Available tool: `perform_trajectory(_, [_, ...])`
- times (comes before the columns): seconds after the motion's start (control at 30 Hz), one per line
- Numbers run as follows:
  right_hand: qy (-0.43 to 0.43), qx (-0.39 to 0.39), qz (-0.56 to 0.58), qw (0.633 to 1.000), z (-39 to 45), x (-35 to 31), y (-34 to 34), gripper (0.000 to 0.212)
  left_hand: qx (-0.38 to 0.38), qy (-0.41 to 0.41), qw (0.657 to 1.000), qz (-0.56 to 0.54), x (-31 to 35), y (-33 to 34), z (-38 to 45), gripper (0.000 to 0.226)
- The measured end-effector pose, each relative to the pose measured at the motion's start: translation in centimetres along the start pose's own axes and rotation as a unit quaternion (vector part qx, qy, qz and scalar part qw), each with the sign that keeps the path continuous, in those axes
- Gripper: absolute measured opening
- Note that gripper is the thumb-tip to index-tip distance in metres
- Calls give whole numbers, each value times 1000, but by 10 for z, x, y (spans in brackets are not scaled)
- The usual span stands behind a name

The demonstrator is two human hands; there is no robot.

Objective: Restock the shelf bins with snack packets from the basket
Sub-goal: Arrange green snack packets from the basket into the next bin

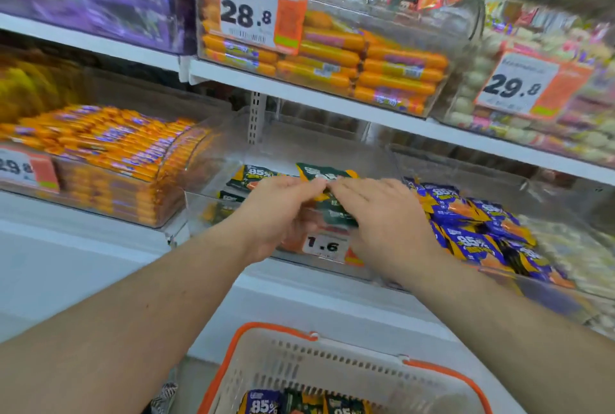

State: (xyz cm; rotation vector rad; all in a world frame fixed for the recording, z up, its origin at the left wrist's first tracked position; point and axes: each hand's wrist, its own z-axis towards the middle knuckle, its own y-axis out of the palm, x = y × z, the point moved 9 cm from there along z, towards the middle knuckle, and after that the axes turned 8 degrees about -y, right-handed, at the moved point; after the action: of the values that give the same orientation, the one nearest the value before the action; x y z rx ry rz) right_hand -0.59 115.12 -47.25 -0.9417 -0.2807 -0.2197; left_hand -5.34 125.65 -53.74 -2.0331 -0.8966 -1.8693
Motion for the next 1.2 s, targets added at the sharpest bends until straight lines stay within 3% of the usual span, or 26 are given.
perform_trajectory(0.07, [49,-7,-1,999,15,17,-5,48,59,80,993,66,21,-14,-2,29])
perform_trajectory(0.17, [144,-189,1,971,25,51,19,42,157,183,933,266,39,-30,-10,28])
perform_trajectory(0.27, [169,-316,58,932,25,67,48,16,157,177,895,378,29,-32,-6,26])
perform_trajectory(0.5, [220,-453,121,855,-2,70,117,22,119,140,876,447,9,-28,1,25])
perform_trajectory(0.63, [245,-534,214,780,-20,54,138,35,120,147,873,450,9,-28,-1,24])
perform_trajectory(0.73, [307,-505,285,755,-21,55,137,38,121,151,869,456,10,-27,-2,21])
perform_trajectory(0.83, [305,-484,316,757,-24,54,144,34,118,150,869,457,7,-26,-1,25])
perform_trajectory(0.87, [294,-502,316,749,-28,48,145,41,117,151,871,454,6,-26,-1,26])
perform_trajectory(0.93, [314,-523,302,733,-39,48,150,80,120,154,870,453,5,-26,1,26])
perform_trajectory(1.0, [354,-501,310,726,-43,51,154,103,124,157,867,457,4,-26,2,25])
perform_trajectory(1.13, [374,-472,326,729,-44,53,156,110,124,163,867,454,3,-26,4,18])
perform_trajectory(1.2, [377,-473,317,731,-44,55,157,102,128,168,861,463,1,-26,4,14])
